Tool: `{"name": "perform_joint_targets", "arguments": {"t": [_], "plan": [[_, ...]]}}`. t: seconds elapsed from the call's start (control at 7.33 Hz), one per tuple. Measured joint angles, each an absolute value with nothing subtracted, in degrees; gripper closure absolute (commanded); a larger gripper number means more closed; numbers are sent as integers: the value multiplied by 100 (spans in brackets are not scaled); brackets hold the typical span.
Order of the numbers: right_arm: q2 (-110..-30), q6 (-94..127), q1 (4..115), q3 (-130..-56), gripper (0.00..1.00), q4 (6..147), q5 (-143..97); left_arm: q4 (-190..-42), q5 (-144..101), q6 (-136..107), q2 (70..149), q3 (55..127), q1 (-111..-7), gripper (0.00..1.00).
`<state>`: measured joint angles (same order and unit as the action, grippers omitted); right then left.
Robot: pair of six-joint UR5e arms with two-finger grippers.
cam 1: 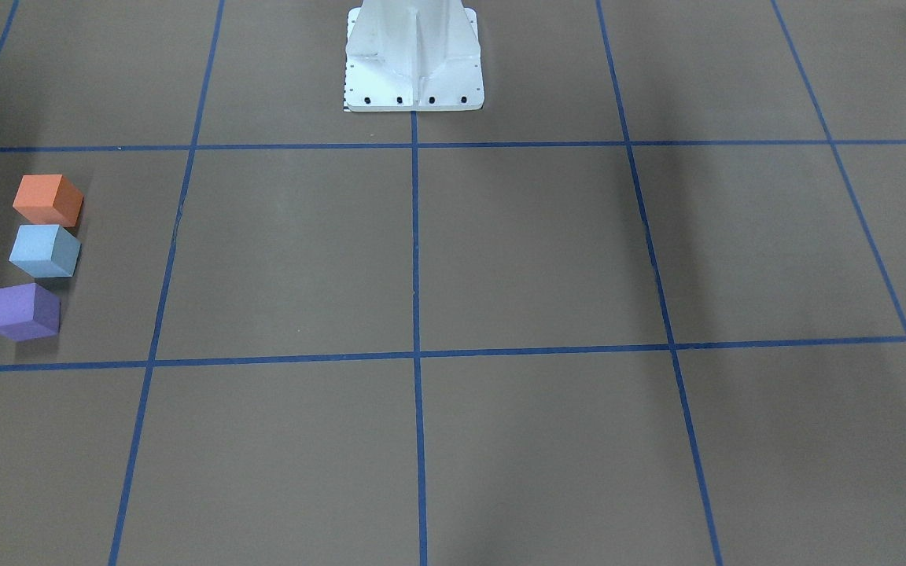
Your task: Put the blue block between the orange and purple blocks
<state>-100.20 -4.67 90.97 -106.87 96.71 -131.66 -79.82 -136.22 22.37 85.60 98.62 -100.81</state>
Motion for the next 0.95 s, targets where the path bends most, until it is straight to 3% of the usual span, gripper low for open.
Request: {"name": "perform_joint_targets", "arguments": {"t": [0.95], "plan": [[-10020,-474,9088,-10696,1,9668,-13236,-8107,-13610,2250,8542,9844,-10081,0]]}}
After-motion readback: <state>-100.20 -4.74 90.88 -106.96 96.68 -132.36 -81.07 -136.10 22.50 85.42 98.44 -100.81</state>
